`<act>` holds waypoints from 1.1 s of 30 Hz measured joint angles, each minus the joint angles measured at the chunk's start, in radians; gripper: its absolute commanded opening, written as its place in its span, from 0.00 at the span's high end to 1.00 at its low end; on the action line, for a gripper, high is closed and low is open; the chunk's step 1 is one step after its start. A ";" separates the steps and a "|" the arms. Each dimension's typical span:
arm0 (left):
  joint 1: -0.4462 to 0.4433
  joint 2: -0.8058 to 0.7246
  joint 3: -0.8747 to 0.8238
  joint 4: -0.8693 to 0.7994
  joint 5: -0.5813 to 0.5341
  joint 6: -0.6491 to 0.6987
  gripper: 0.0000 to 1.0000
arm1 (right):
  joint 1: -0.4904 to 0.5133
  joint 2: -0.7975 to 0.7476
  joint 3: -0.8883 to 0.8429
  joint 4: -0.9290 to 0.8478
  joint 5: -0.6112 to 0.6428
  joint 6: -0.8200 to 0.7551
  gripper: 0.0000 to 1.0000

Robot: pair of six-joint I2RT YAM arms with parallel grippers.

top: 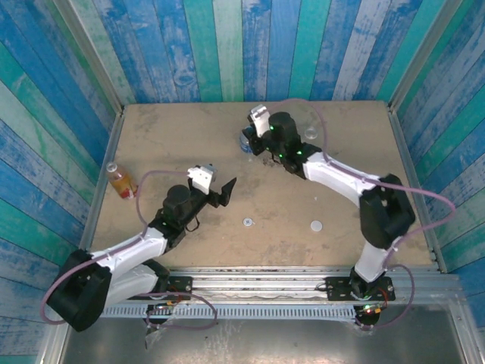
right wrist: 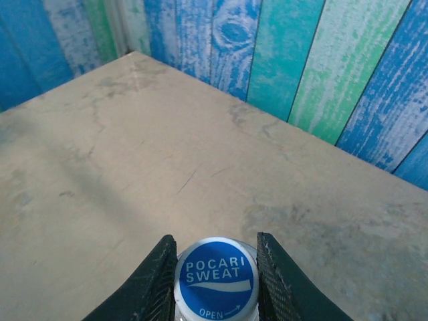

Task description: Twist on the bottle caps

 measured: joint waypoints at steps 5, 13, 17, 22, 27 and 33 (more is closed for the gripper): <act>0.000 -0.072 -0.043 -0.001 -0.060 -0.021 0.06 | -0.013 0.186 0.163 0.039 0.042 0.068 0.76; 0.000 -0.076 -0.046 0.001 -0.080 -0.032 0.06 | -0.025 0.345 0.296 0.035 0.069 0.104 0.53; 0.000 -0.048 -0.042 0.016 -0.090 -0.051 0.06 | -0.026 0.338 0.300 0.031 0.062 0.085 0.38; 0.000 0.034 -0.012 0.043 -0.096 -0.074 0.06 | -0.026 0.242 0.237 0.027 0.060 0.047 0.27; 0.000 0.121 0.015 0.134 -0.100 -0.117 0.06 | -0.047 0.004 0.062 0.024 0.079 0.036 0.24; 0.000 0.232 0.088 0.209 -0.116 -0.185 0.02 | -0.143 -0.272 -0.133 -0.038 0.202 0.059 0.22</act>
